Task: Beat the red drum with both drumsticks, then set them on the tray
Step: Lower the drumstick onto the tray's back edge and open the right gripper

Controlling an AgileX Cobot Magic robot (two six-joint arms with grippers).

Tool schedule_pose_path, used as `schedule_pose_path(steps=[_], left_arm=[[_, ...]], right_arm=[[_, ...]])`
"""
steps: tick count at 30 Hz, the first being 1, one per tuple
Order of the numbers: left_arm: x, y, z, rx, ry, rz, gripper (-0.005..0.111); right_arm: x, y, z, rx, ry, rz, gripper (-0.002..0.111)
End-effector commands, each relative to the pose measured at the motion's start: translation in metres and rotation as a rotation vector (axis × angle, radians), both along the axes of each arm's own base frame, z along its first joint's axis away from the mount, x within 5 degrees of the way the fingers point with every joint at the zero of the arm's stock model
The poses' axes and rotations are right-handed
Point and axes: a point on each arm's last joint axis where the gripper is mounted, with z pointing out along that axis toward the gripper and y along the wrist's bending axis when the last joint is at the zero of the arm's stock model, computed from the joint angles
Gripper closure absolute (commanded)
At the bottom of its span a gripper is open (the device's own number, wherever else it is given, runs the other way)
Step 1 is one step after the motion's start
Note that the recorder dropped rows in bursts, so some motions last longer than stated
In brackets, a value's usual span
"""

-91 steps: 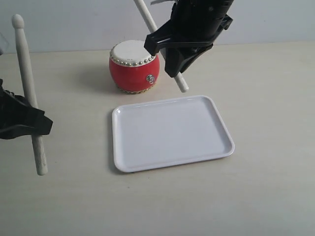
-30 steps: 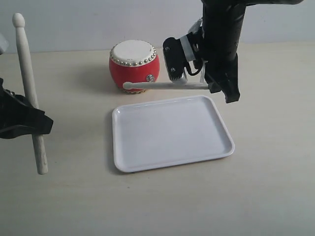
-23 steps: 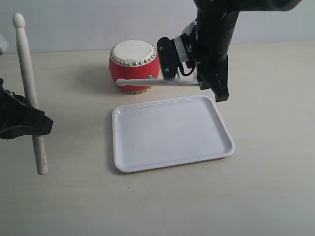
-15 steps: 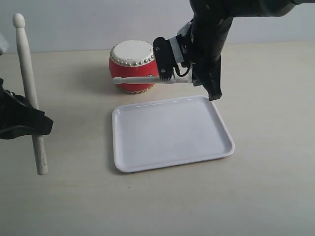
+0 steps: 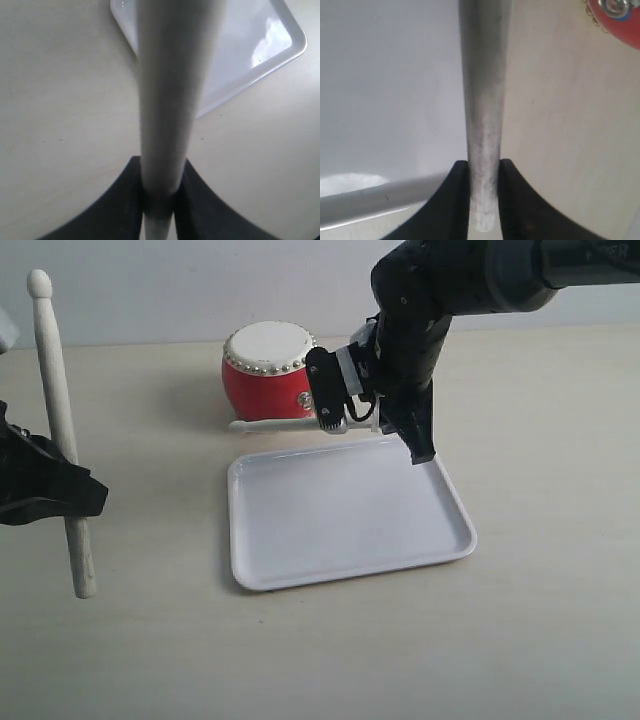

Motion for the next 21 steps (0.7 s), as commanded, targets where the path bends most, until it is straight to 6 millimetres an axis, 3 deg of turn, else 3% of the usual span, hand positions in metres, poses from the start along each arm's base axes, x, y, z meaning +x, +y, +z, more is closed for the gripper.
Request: schedule_pose_path(steps=[1,21], left_arm=[[-0.002,0.001,0.001,-0.007,-0.003,0.001,0.107],[-0.002,0.001,0.001,-0.007,-0.003,0.001,0.107]], right_arm=[[0.003,-0.001,-0.009,-0.004,0.000,0.010,0.108],[0.007,0.003,-0.039,0.005,0.028,-0.036,0.108]])
